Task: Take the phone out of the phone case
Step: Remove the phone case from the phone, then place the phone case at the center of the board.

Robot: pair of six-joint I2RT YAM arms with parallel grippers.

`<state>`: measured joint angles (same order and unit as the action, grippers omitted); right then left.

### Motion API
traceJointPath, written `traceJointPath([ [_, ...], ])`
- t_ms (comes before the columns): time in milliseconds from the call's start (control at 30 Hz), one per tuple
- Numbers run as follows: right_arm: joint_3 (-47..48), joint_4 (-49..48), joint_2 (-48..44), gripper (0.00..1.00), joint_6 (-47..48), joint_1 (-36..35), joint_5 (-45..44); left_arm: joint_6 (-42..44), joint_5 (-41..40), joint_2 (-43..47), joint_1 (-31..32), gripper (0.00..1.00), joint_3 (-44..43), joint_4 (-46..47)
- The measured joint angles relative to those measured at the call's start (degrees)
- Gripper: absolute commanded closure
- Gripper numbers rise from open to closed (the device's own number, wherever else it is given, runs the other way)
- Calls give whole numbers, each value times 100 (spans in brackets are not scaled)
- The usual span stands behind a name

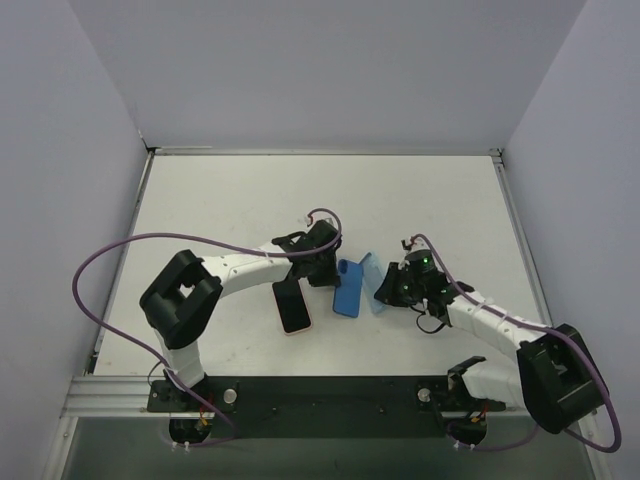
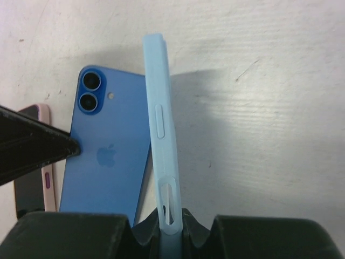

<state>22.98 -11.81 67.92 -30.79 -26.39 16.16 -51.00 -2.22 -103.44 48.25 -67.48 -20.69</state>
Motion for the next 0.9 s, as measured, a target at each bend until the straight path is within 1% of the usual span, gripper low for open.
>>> traceJointPath([
  [133,361,518,-22,100,-13,177,-352,22,85,2,-31,100,20,9],
  [267,769,704,-22,100,-118,1021,-680,22,129,-9,-109,100,20,-13],
  [367,1056,638,59,100,-229,1556,-713,17,197,-44,-122,100,17,7],
  [467,1381,492,413,99,-350,2070,-608,-7,282,-96,-133,100,15,63],
  [500,1427,407,531,95,-402,2247,-560,-26,310,-118,-131,100,9,85],
  [567,1440,284,710,91,-518,2640,-417,-44,358,-173,-120,100,-24,127],
  [600,1440,238,804,80,-573,2859,-323,-52,385,-203,-114,100,-46,140],
  [667,1445,166,990,70,-693,3272,-127,-74,476,-321,-83,100,-153,175],
  [700,1456,162,1082,64,-745,3456,-42,-83,516,-376,-66,100,-203,190],
  [767,1502,221,1241,57,-826,3759,20,-87,638,-520,-26,100,-328,260],
  [800,1543,319,1292,52,-833,3845,7,-87,734,-603,-2,100,-382,332],
  [833,1606,452,1320,51,-831,3882,-35,-87,820,-660,15,100,-407,402],
  [867,1692,625,1329,35,-826,3891,-122,-90,907,-699,33,100,-407,485],
  [900,1792,807,1329,32,-809,3882,-232,-87,984,-723,44,99,-407,544],
])
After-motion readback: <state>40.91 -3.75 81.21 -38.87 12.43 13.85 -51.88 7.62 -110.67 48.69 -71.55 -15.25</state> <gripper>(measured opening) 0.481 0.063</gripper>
